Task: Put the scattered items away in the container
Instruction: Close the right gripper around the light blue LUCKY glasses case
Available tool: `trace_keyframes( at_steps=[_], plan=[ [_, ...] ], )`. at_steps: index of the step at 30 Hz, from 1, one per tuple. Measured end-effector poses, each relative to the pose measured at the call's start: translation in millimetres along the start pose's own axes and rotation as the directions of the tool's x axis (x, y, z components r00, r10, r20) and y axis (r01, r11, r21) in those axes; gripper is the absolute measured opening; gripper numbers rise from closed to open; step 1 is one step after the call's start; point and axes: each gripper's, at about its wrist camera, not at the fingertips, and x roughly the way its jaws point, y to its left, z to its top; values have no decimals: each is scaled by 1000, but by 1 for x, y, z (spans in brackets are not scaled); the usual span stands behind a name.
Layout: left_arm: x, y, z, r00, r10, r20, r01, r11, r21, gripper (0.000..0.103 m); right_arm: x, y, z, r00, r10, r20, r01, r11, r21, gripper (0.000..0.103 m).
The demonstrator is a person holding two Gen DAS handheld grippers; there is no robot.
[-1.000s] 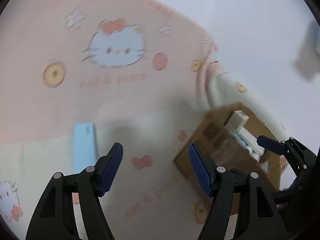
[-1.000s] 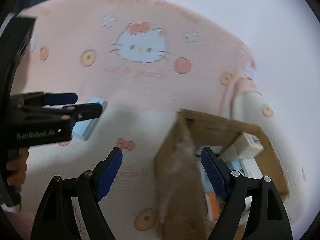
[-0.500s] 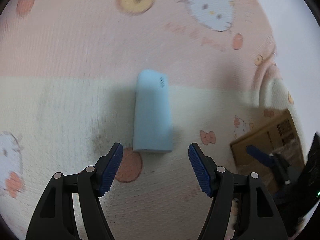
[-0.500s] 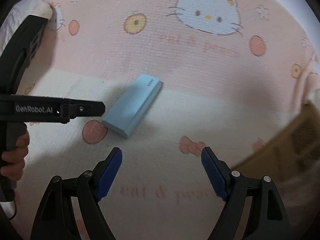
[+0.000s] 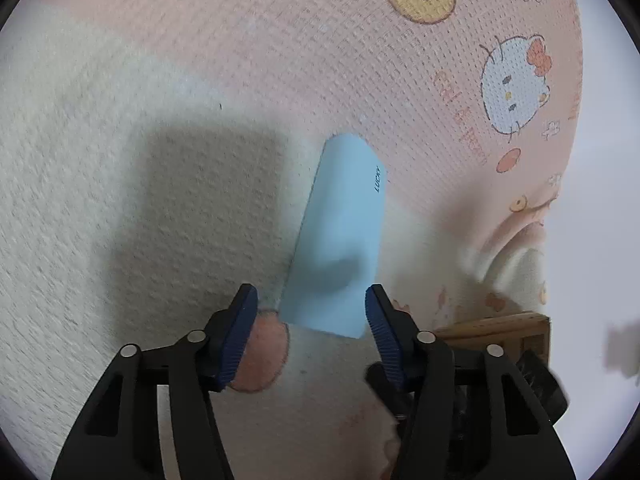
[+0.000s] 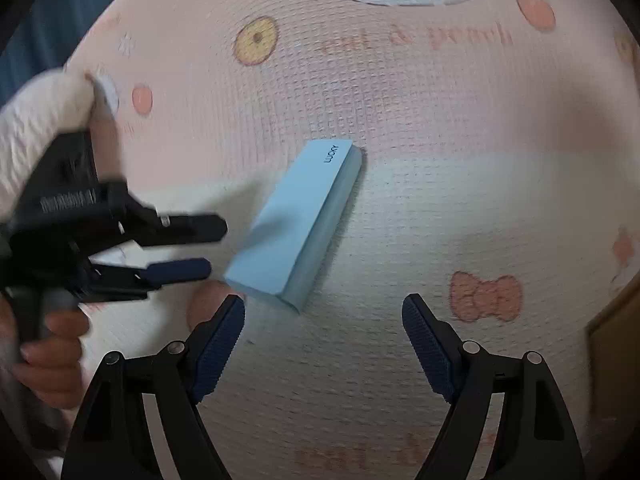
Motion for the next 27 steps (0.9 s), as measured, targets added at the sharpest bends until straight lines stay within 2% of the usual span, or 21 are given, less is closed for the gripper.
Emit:
trace_keyframes(
  at_steps=[3,5,7,8,10,11,13,15,17,19,21,24,27],
  plan=[
    [0,-7,-1,1000,14,12,-15,999,52,56,-1,-20,9,997,71,16,-73,983,168,65],
    [1,-10,0,1000,10,6,-11,997,71,55,3,-30,14,996,94,8,-93,967,237,43],
    [7,-13,2,1000,10,2,-10,997,71,52,8,-35,16,992,128,-3,-122,950,286,36],
    [8,-12,1,1000,9,1,-9,998,67,46,12,-38,18,988,152,-2,-144,938,314,32],
    [11,-11,3,1000,12,-7,-11,998,66,31,19,-42,19,980,199,-12,-182,916,359,31],
    [13,-13,3,1000,22,-6,-22,998,67,26,25,-45,18,964,266,-20,-234,881,411,31],
    [15,-16,5,999,40,0,-40,996,76,26,28,-47,19,951,309,-16,-270,853,447,31],
    [16,-19,6,999,46,-7,-45,995,89,26,26,-44,18,960,279,-18,-245,871,425,31],
    [18,-22,6,998,56,-7,-55,993,107,26,28,-41,18,960,278,-22,-245,880,407,31],
    [19,-23,5,998,60,-6,-59,992,115,26,33,-40,17,957,287,-32,-247,873,421,31],
    [20,-23,3,998,57,-8,-56,992,110,26,45,-42,16,950,301,-87,-233,864,445,31],
    [19,-24,0,997,72,0,-71,991,118,26,45,-48,13,943,325,-70,-255,843,473,31],
    [20,-27,-1,996,86,-7,-84,986,141,26,39,-52,11,944,323,-63,-258,845,468,31]
  ],
)
